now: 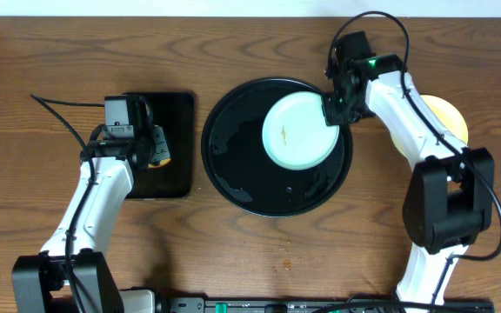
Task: Clean dirty plates on tray and stack at the side
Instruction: 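Grasp the green plate rim with the right gripper and tilt it up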
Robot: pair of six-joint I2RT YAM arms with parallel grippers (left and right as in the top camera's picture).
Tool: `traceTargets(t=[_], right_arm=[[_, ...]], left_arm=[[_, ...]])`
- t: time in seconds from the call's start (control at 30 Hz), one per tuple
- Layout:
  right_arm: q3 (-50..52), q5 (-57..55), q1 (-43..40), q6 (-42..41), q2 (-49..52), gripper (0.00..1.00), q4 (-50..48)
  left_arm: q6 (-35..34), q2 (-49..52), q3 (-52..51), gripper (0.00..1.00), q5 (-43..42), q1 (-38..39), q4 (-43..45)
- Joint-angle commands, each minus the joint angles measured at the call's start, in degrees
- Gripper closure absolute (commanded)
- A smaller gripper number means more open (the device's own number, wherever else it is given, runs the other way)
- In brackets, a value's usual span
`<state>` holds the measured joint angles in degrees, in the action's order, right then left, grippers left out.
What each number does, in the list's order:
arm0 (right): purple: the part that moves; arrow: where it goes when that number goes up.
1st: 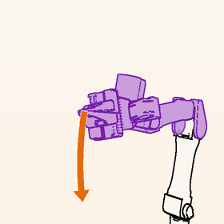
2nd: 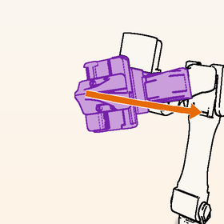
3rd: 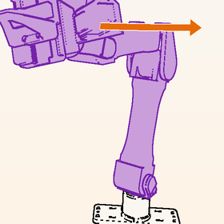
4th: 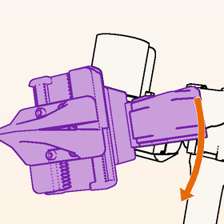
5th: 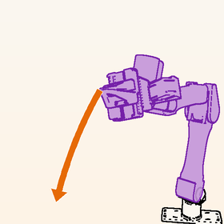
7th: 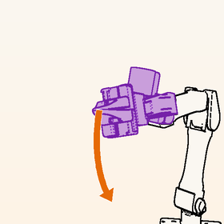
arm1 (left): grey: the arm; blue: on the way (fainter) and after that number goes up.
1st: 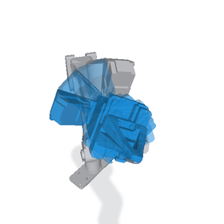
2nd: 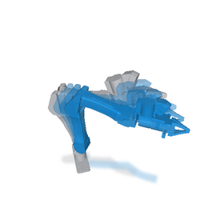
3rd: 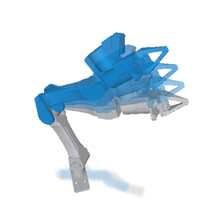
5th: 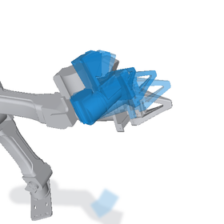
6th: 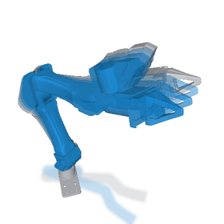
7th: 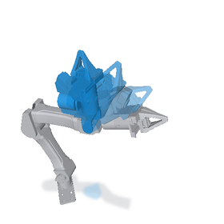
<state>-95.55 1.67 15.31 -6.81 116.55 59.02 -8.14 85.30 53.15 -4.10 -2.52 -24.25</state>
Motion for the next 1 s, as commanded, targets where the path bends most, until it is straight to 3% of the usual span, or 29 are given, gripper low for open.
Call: traceTargets(t=[0.0, 0.2, 0.4, 0.47, 0.63, 0.77, 0.97], right_arm=[[1.0, 0.3, 2.6, -4.5, -0.2, 0.99, 2.2], [6.4, 0.2, 5.8, -10.8, -0.2, 0.98, -1.0], [10.8, 0.2, 6.2, -13.0, -0.2, 0.66, -6.3], [12.0, 0.2, 6.2, -12.8, -0.2, 0.65, -8.1], [16.0, 0.3, 6.2, -12.9, -0.2, 0.71, -12.2], [17.7, 0.3, 6.2, -12.9, -0.2, 0.99, -12.5], [17.8, 0.3, 6.1, -12.9, -0.2, 0.99, -13.3]], left_arm=[[-0.3, 0.2, 0.4, 0.87, 0.3, -0.2, -0.1], [-0.3, 0.2, 0.4, 0.89, 0.3, -0.2, -0.1], [-0.3, 0.2, 0.4, 0.92, 0.3, -0.2, -0.1], [-0.3, 0.2, 0.4, 0.92, 0.3, -0.2, 0.0], [-0.3, 0.2, 0.4, 0.92, 0.3, -0.2, 0.1], [-0.3, 0.2, 0.4, 0.92, 0.3, -0.2, 0.2], [-0.1, 0.2, 0.4, 0.93, -4.0, 1.8, 5.6]])
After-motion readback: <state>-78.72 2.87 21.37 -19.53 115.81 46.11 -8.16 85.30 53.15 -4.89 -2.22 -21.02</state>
